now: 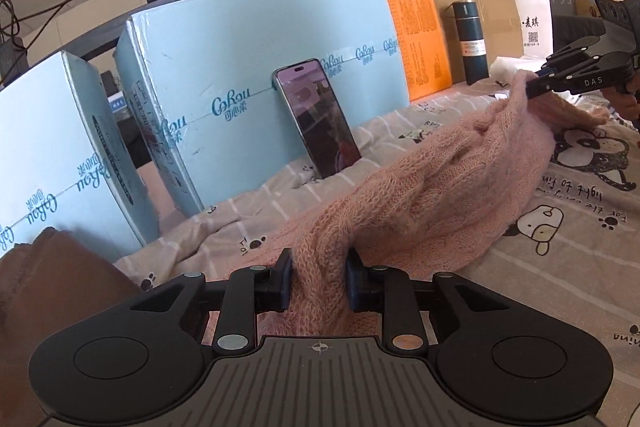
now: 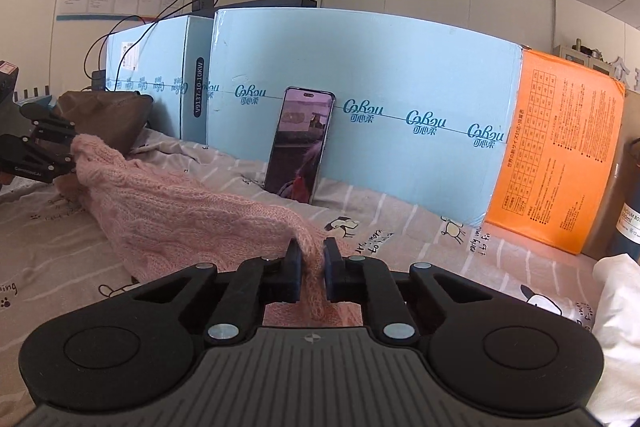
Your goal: Fold clothes
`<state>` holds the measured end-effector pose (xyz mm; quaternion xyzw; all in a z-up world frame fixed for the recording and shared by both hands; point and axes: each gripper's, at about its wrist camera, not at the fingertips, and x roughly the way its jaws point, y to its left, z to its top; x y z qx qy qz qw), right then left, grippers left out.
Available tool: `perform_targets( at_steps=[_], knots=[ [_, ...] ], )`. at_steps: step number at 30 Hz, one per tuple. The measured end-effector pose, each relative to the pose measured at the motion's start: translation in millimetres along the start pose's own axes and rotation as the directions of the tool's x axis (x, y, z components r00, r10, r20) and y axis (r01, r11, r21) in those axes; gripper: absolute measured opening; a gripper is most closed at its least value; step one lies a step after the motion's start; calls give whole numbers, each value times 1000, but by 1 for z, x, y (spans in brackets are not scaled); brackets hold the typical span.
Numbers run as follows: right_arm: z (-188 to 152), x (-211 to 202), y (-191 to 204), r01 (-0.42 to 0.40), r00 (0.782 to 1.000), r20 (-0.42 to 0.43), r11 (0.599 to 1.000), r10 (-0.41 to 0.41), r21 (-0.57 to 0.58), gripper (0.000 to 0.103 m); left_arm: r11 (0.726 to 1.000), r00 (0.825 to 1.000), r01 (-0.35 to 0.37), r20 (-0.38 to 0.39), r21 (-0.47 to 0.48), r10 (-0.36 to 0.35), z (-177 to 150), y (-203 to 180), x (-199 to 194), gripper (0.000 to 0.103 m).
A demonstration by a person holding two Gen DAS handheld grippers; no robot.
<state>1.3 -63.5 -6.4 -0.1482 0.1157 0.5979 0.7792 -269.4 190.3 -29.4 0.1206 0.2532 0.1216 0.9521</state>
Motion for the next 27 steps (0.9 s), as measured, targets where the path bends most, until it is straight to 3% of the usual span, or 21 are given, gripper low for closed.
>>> perform_targets(
  at_steps=[5, 8, 10, 12, 13, 14, 18, 20, 21, 22, 23, 24, 27],
  knots=[
    [1, 33, -19, -18, 998, -66, 1000, 19, 20, 10, 1000, 999, 13, -33, -18, -13, 8, 14, 20, 25],
    [0, 45, -26, -28, 995, -94, 999, 30, 24, 10, 999, 998, 20, -53, -29, -21, 12, 22, 32, 33],
    [-1, 50, -29, -21, 995, -97, 999, 24, 28, 12, 999, 997, 25, -66, -36, -27, 15, 27, 40, 62],
    [-4, 55, -34, -21, 996, -91, 998, 26, 52, 20, 998, 998, 44, -48, -35, -45, 20, 28, 44, 80],
    [-5, 56, -35, -17, 996, -91, 998, 23, 61, 30, 996, 996, 78, -34, -41, -79, 24, 28, 49, 84],
    [-6, 58, -37, -14, 996, -92, 998, 20, 69, 39, 994, 994, 98, -32, -55, -100, 28, 29, 55, 84],
    [-10, 55, -43, 42, 995, -89, 995, -34, 93, 49, 973, 980, 195, -23, -124, -199, 40, 32, 82, 84],
    [-10, 46, -47, 59, 997, -66, 991, -51, 119, 53, 958, 969, 241, -26, -154, -248, 42, 30, 92, 83],
    [-10, 42, -49, 70, 997, -54, 989, -64, 128, 59, 955, 965, 254, -28, -152, -262, 41, 28, 96, 72],
    [-10, 37, -50, 85, 996, -43, 987, -80, 134, 62, 952, 960, 270, -31, -144, -277, 40, 26, 99, 36],
    [-10, 33, -51, 100, 995, -33, 985, -96, 138, 64, 950, 956, 285, -36, -127, -292, 38, 23, 101, 22],
    [-10, 30, -52, 115, 993, -26, 983, -113, 140, 64, 949, 954, 290, -34, -126, -297, 37, 21, 100, 18],
    [-9, 21, -54, 161, 987, -3, 976, -162, 148, 66, 931, 946, 319, 5, -180, -323, 38, 27, 92, 16]
  ],
)
